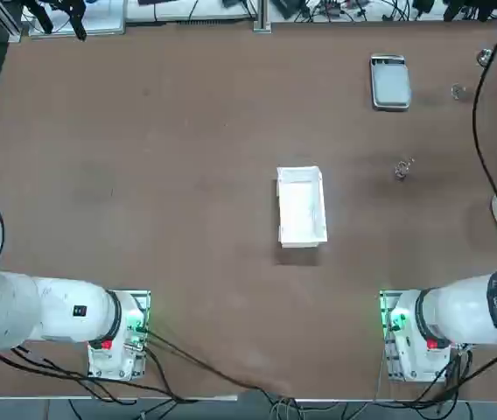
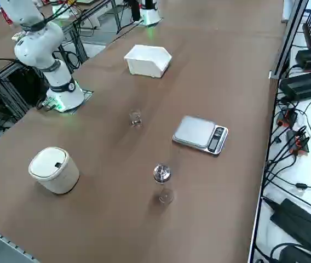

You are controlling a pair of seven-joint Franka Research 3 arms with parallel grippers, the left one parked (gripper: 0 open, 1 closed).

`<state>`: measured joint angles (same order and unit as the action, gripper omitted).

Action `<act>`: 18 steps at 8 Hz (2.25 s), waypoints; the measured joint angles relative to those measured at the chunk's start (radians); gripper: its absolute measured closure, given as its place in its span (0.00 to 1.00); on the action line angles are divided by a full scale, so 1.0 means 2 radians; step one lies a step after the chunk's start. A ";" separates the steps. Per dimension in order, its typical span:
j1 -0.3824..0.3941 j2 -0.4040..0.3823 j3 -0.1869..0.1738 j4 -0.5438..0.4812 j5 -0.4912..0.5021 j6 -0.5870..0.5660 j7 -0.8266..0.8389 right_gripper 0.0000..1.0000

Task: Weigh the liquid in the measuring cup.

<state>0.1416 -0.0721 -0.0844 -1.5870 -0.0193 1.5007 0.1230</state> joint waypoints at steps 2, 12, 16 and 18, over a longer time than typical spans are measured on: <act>0.000 0.002 0.000 0.000 0.000 0.000 0.000 0.00; 0.133 0.087 0.013 -0.009 -0.067 0.051 0.373 0.00; 0.190 0.137 0.014 -0.010 -0.123 0.055 0.615 0.00; 0.206 0.159 0.014 -0.013 -0.148 0.048 0.723 0.00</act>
<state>0.5532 0.2464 -0.0571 -1.6126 -0.3147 1.5975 1.5698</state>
